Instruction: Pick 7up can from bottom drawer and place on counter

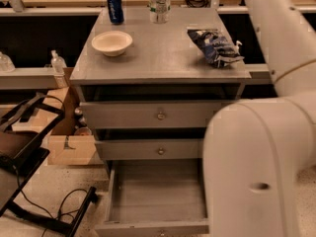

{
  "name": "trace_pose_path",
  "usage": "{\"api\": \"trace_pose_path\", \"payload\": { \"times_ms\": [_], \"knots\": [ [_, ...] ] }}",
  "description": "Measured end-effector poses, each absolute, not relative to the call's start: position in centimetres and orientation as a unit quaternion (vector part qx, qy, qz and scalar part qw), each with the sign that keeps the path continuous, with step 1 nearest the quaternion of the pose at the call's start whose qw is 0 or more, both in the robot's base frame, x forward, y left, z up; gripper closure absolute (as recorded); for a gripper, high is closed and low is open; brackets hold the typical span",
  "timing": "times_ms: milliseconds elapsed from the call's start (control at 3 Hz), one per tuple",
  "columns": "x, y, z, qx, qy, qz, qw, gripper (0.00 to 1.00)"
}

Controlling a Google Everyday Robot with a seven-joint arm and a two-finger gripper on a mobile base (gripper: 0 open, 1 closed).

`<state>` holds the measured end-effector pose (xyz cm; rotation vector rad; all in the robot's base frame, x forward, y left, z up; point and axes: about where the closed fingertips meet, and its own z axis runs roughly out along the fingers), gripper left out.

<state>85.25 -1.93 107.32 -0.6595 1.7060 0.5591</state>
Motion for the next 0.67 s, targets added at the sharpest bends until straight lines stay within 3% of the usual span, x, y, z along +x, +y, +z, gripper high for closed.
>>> {"api": "trace_pose_path", "payload": {
  "times_ms": [667],
  "knots": [
    [91.1,-1.5,106.7,-0.244,0.726,0.204,0.61,1.0]
  ]
}}
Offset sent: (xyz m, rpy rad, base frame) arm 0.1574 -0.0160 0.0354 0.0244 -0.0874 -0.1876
